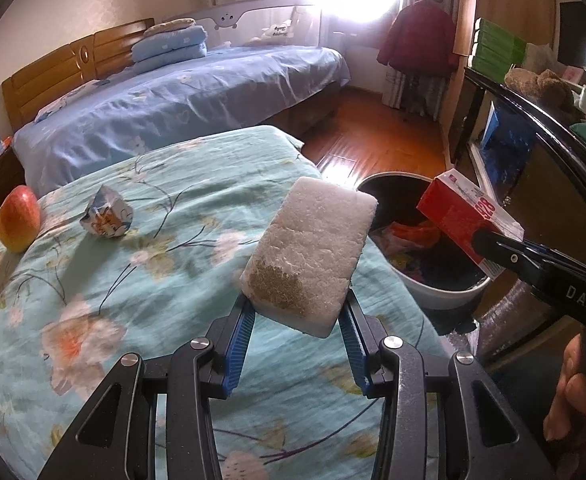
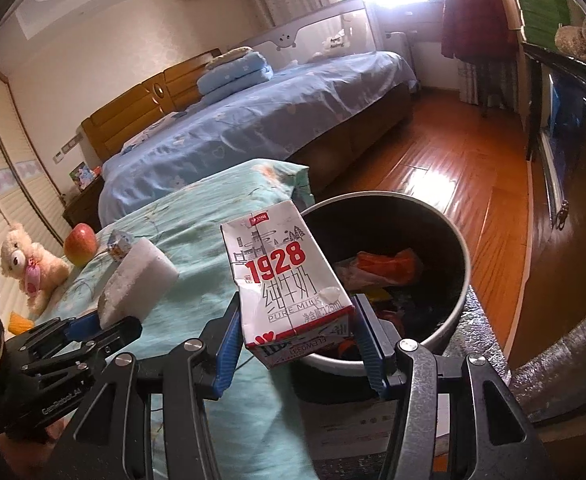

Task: Collect trash
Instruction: 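Carry the white foam block and red-and-white milk carton over the trash bin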

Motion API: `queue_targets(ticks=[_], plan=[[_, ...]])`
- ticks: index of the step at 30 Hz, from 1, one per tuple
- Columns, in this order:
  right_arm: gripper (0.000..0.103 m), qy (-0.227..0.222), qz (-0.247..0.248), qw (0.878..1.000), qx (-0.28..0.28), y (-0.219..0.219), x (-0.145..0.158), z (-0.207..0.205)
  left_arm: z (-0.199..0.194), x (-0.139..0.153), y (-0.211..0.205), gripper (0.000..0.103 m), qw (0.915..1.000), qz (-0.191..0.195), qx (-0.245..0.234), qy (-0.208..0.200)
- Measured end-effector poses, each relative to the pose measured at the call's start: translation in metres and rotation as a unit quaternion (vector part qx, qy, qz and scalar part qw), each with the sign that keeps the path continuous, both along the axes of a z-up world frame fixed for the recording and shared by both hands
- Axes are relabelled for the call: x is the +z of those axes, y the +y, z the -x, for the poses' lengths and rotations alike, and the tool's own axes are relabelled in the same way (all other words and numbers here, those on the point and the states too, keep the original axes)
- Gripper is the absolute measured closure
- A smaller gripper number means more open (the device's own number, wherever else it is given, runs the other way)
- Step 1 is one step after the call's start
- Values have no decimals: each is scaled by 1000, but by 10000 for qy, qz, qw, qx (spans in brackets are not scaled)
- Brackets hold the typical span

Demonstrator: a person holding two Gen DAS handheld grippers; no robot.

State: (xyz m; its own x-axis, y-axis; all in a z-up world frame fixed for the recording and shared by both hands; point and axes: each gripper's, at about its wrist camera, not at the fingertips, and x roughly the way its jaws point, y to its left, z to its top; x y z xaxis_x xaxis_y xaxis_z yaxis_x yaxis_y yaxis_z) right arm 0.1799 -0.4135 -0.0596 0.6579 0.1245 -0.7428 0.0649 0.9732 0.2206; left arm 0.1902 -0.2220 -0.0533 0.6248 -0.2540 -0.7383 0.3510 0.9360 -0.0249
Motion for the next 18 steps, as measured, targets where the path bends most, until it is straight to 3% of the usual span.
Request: queue_targets(ticks=[18], plan=[[50, 93, 64, 9997, -216, -27, -6, -12, -18, -5, -31, 61, 9999, -88, -136, 40]])
